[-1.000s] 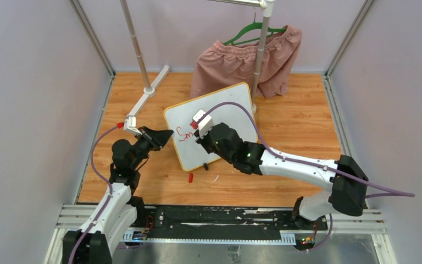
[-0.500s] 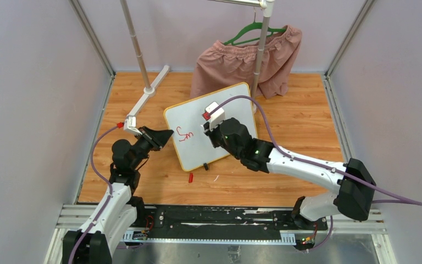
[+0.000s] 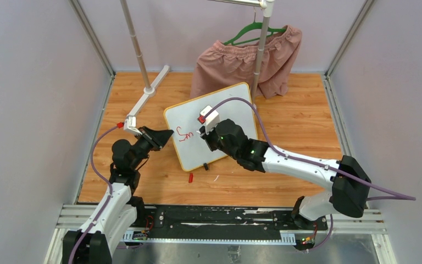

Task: Write a sentence on the whiteboard

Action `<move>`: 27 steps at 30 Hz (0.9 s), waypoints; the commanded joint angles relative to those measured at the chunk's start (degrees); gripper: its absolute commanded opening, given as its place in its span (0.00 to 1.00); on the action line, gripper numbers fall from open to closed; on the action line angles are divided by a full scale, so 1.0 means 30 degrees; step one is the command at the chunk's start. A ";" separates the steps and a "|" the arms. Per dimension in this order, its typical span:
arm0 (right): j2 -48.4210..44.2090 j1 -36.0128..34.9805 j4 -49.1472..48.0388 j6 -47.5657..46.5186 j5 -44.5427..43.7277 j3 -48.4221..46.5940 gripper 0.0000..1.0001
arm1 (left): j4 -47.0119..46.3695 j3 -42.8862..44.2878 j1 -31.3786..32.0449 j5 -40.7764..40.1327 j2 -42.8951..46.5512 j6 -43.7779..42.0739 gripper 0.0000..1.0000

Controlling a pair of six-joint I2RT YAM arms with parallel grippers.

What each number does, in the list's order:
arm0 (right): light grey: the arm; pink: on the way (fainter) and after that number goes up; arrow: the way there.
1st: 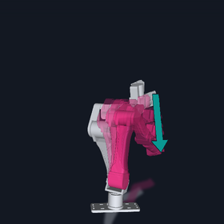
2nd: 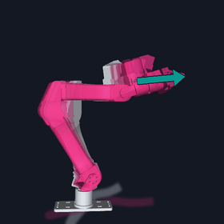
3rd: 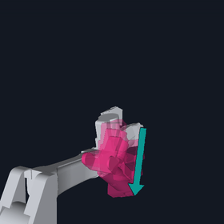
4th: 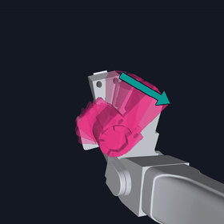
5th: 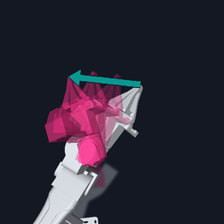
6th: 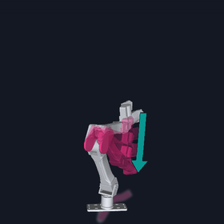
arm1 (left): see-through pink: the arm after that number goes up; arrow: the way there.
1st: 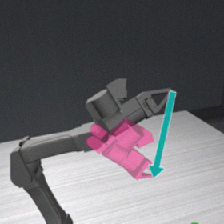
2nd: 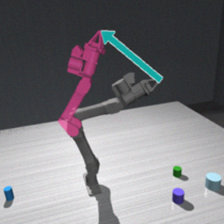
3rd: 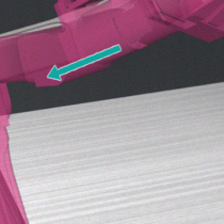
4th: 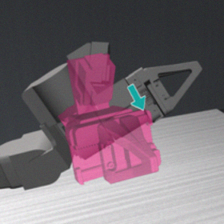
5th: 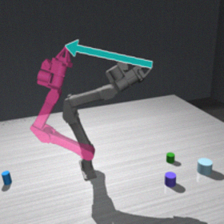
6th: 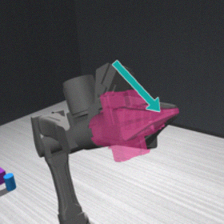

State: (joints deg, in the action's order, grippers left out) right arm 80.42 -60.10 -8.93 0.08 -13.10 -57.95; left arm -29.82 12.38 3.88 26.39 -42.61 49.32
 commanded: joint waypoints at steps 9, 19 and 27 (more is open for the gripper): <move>0.0525 -0.0036 -0.0032 0.0142 0.0408 -0.0366 0.00 | -0.0254 -0.0171 -0.0042 0.0373 0.0246 0.0080 0.00; 0.0442 -0.0036 -0.0665 0.0208 0.0252 -0.0399 0.00 | -0.0246 -0.0214 -0.0048 0.0372 0.0279 0.0113 0.00; 0.0417 -0.0044 -0.0887 0.0168 0.0043 -0.0407 0.00 | -0.0253 -0.0227 -0.0054 0.0376 0.0297 0.0113 0.00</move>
State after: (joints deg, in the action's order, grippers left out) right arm 81.84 -60.10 -9.47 0.19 -12.01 -57.98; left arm -29.82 12.38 3.88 26.44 -42.48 49.34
